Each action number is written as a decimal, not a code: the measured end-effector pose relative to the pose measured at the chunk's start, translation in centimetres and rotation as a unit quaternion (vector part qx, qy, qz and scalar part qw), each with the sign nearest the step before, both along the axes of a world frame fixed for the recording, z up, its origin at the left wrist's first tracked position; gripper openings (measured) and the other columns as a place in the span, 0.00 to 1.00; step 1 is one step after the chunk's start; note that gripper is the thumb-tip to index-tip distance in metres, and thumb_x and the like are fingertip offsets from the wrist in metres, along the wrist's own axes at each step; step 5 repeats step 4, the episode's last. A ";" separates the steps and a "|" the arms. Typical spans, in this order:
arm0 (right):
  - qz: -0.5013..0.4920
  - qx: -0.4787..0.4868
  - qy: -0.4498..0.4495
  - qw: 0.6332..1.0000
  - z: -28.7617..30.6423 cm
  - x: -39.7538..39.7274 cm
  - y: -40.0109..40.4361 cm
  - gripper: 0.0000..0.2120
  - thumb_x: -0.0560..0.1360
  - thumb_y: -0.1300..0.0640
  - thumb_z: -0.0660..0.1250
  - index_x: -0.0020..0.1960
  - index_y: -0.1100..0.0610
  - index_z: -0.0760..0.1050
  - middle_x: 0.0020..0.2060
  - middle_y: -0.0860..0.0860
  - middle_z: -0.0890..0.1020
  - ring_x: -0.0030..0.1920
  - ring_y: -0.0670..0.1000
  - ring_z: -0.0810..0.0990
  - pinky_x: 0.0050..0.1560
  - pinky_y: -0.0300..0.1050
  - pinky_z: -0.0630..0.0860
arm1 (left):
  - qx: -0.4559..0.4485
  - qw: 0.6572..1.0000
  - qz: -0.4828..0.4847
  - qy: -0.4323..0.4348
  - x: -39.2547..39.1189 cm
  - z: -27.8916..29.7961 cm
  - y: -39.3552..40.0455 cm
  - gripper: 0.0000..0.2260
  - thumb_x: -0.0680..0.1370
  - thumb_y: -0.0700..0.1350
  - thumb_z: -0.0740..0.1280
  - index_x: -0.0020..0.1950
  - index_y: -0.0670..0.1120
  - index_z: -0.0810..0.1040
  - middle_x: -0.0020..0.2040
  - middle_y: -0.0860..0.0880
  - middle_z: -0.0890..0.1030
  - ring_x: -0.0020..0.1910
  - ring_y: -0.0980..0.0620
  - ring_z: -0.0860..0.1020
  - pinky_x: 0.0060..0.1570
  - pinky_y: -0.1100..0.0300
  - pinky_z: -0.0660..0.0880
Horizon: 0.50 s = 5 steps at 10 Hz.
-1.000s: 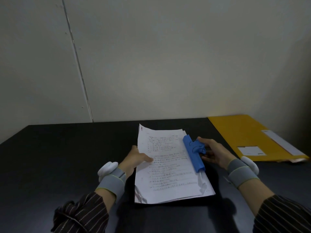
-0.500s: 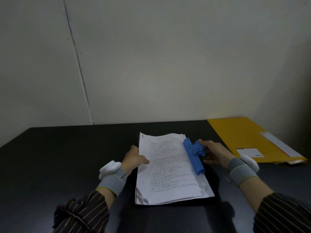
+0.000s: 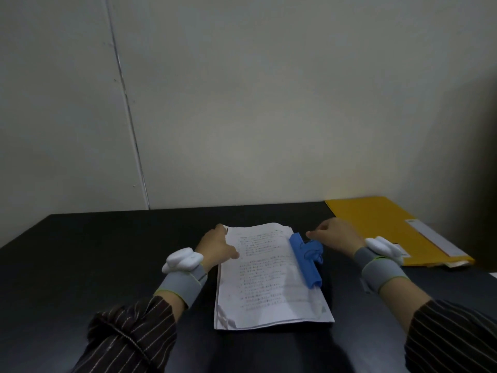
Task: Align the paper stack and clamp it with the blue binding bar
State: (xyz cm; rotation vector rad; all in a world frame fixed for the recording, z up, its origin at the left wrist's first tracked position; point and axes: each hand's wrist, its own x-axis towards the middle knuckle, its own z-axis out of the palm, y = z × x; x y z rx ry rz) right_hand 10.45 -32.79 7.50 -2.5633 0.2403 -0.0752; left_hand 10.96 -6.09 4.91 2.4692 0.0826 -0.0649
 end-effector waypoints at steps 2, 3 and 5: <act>0.061 -0.097 -0.013 0.993 3.5 -0.7 1.6 0.17 0.70 0.42 0.69 0.49 0.55 0.82 0.45 0.52 0.84 0.44 0.51 0.79 0.40 0.41 0.73 | 0.102 0.992 -0.033 -0.065 -0.8 4.5 0.3 0.30 0.68 0.47 0.74 0.67 0.45 0.68 0.65 0.44 0.73 0.62 0.45 0.74 0.61 0.50 0.73; 0.077 -0.113 -0.038 0.990 6.1 -0.9 2.6 0.18 0.69 0.41 0.70 0.50 0.54 0.82 0.48 0.54 0.84 0.47 0.53 0.79 0.42 0.41 0.72 | 0.123 0.986 -0.039 -0.108 -1.3 7.8 0.6 0.28 0.68 0.48 0.74 0.65 0.44 0.69 0.64 0.43 0.74 0.62 0.43 0.73 0.61 0.50 0.72; 0.084 -0.116 -0.057 0.988 7.5 -0.9 3.1 0.18 0.69 0.42 0.70 0.51 0.55 0.82 0.51 0.55 0.84 0.52 0.55 0.80 0.46 0.41 0.72 | 0.130 0.983 -0.029 -0.129 -1.7 9.7 0.7 0.28 0.68 0.48 0.74 0.65 0.44 0.70 0.63 0.43 0.75 0.62 0.43 0.74 0.61 0.50 0.72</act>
